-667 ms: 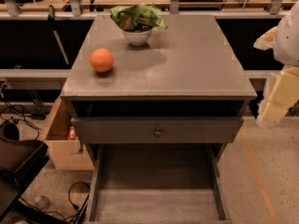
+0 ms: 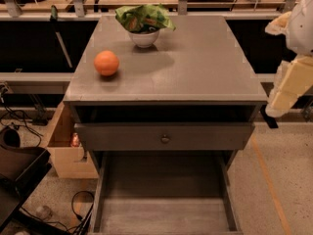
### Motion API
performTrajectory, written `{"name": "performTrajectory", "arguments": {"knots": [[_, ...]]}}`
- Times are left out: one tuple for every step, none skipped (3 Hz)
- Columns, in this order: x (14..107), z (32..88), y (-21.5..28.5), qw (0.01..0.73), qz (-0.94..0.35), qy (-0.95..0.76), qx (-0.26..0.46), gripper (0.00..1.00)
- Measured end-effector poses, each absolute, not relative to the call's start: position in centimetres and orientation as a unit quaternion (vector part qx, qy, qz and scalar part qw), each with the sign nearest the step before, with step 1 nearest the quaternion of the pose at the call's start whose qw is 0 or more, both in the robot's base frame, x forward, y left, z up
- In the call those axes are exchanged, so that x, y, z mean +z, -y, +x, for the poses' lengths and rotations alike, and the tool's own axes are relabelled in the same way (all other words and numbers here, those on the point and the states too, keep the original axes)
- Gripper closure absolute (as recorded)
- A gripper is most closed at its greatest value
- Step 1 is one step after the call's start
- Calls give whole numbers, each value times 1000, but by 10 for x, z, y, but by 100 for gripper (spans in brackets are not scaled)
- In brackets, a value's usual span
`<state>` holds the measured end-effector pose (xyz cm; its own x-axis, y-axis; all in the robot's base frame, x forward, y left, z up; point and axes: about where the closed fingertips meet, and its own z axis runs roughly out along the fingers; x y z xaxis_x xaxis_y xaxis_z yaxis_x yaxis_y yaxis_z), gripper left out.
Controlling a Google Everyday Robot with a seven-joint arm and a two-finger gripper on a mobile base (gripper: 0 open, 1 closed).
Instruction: Pick green rice chip bag from white bowl and place on counter
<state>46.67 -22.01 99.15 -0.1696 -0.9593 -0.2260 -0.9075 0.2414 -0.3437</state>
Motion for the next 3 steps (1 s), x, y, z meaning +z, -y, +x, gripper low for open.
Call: {"name": "performTrajectory", "arguments": {"knots": [[1023,520,225,266,-632,-720,-108,0],[1066,573,223,336,-644,-672,-143,0],[1084,578,223,352,-642,-663,-154,0]]}}
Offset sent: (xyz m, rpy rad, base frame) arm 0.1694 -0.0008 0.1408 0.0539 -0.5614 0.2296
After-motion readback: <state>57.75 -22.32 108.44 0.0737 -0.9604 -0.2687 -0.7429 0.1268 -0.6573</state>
